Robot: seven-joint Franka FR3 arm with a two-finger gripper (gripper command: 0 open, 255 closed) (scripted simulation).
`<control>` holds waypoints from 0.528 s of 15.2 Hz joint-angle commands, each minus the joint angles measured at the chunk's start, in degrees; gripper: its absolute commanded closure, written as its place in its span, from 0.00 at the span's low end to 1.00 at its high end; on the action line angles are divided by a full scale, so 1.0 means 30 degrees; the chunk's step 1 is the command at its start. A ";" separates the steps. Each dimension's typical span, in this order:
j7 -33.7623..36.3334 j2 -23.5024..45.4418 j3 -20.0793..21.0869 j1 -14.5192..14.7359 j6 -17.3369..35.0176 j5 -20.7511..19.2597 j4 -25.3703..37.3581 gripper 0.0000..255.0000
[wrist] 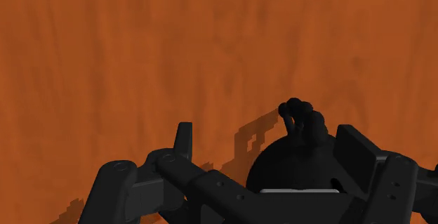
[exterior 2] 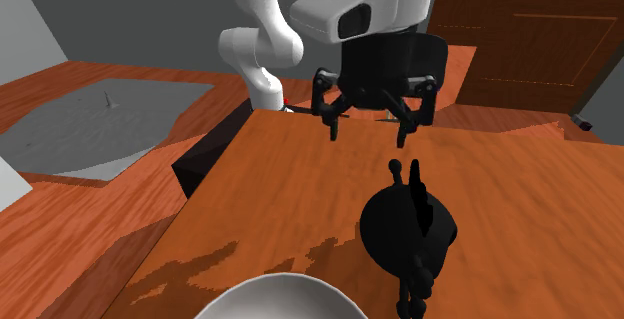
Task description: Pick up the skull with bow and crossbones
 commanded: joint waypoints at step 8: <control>0.1823 0.3184 0.0896 0.0783 0.1307 -0.1268 0.1450 0.00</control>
